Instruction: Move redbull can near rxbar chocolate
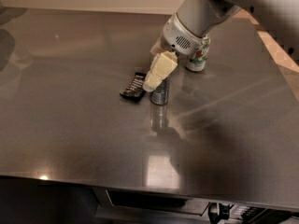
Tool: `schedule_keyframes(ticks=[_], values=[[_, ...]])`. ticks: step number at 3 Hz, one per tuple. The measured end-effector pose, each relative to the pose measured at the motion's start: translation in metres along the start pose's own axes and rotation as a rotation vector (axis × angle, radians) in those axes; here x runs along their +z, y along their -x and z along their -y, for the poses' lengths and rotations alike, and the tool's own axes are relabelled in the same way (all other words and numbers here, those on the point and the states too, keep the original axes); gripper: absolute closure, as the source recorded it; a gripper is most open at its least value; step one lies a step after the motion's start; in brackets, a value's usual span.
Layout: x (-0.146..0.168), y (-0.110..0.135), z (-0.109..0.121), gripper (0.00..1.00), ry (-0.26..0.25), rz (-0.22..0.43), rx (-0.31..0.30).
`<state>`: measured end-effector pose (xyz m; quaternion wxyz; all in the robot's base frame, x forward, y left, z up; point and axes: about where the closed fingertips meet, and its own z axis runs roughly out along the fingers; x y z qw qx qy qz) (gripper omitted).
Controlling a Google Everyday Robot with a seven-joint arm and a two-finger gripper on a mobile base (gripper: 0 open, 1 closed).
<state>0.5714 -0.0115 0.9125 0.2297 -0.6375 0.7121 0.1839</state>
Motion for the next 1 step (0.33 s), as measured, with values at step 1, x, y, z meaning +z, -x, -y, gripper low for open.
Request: schedule_keyframes(ticks=[1], values=[[0.0001,0.0,0.0,0.0,0.0,0.0,0.0]])
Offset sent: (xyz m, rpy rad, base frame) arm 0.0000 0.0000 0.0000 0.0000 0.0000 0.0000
